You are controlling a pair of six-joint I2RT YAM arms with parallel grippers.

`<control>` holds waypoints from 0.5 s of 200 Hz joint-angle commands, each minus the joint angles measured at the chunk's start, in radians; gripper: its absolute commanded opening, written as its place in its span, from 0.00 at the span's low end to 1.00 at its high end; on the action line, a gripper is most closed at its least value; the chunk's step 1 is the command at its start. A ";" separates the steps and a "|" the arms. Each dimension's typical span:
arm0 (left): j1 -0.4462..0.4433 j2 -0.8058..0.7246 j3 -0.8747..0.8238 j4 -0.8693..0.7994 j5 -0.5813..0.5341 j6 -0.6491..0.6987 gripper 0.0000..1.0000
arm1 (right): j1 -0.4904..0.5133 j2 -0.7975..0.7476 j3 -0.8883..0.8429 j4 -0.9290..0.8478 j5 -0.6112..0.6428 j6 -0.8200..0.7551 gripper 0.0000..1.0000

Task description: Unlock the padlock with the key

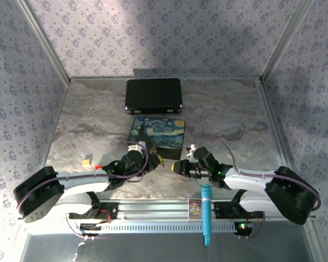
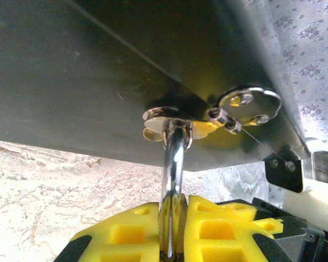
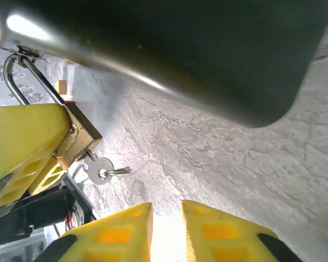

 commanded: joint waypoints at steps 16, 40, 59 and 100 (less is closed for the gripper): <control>0.005 -0.040 0.049 0.041 -0.001 0.007 0.00 | 0.020 0.000 0.064 -0.168 0.053 -0.137 0.16; 0.003 -0.039 0.053 0.044 0.009 0.006 0.00 | 0.052 0.055 0.102 -0.083 0.035 -0.144 0.16; 0.002 -0.041 0.044 0.062 0.008 -0.004 0.00 | 0.079 0.092 0.148 -0.061 0.053 -0.154 0.15; -0.009 -0.033 0.041 0.071 0.007 -0.007 0.00 | 0.091 0.178 0.203 0.017 0.041 -0.135 0.14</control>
